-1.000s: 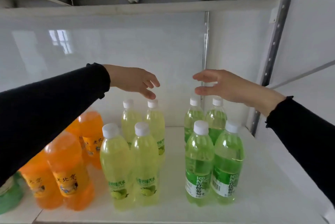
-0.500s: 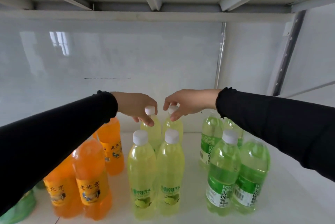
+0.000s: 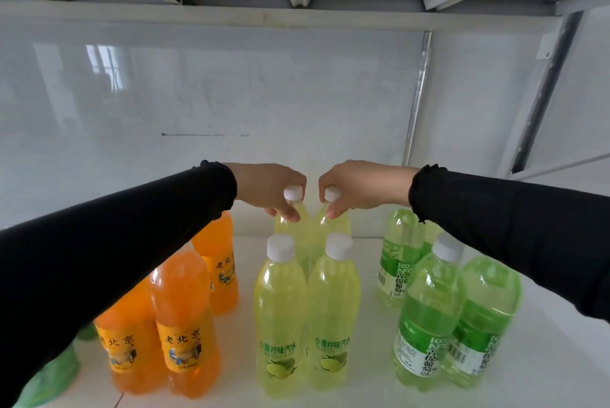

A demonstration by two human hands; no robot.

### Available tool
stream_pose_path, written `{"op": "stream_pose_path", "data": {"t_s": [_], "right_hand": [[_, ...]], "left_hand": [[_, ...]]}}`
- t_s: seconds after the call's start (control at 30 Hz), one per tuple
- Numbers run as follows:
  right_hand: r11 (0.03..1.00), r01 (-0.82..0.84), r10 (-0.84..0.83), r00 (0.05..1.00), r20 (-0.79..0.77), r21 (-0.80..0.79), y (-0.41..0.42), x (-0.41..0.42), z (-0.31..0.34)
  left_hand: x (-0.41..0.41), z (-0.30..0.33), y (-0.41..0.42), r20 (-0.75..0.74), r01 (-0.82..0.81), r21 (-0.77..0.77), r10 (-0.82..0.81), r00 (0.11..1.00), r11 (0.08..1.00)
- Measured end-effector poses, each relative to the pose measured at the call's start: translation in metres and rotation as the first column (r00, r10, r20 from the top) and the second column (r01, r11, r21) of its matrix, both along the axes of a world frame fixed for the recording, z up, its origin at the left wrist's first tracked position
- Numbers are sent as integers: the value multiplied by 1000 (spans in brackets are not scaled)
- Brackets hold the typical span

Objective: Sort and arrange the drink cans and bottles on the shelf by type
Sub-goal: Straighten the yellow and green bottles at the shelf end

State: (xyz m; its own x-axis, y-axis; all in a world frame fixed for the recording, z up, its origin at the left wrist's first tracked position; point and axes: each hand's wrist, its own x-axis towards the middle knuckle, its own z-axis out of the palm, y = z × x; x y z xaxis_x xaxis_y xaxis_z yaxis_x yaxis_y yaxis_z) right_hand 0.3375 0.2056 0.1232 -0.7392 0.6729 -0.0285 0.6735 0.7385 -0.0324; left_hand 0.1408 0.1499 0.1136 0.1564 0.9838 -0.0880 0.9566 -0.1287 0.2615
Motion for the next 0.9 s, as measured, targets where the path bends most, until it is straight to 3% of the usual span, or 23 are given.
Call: {"op": "stream_pose_path", "data": {"t_s": [0.23, 0.37, 0.47, 0.67, 0.9], "right_hand": [[999, 7, -5, 1000, 29, -52, -12, 2, 16], [999, -39, 45, 965, -257, 26, -35, -20, 45], [982, -112, 51, 934, -352, -155, -57, -51, 50], [869, -52, -31, 987, -159, -492, -62, -126, 10], [774, -80, -47, 982, -183, -628, -49, -164, -21]], "left_hand": [[-12, 18, -13, -31, 4, -88, -7, 1000, 996], [-61, 57, -36, -15, -73, -10, 73, 997, 997], [-105, 68, -58, -92, -122, -3, 121, 988, 993], [-161, 52, -92, -130, -180, -71, 170, 977, 981], [-190, 18, -95, 62, -163, -60, 166, 984, 985]]}}
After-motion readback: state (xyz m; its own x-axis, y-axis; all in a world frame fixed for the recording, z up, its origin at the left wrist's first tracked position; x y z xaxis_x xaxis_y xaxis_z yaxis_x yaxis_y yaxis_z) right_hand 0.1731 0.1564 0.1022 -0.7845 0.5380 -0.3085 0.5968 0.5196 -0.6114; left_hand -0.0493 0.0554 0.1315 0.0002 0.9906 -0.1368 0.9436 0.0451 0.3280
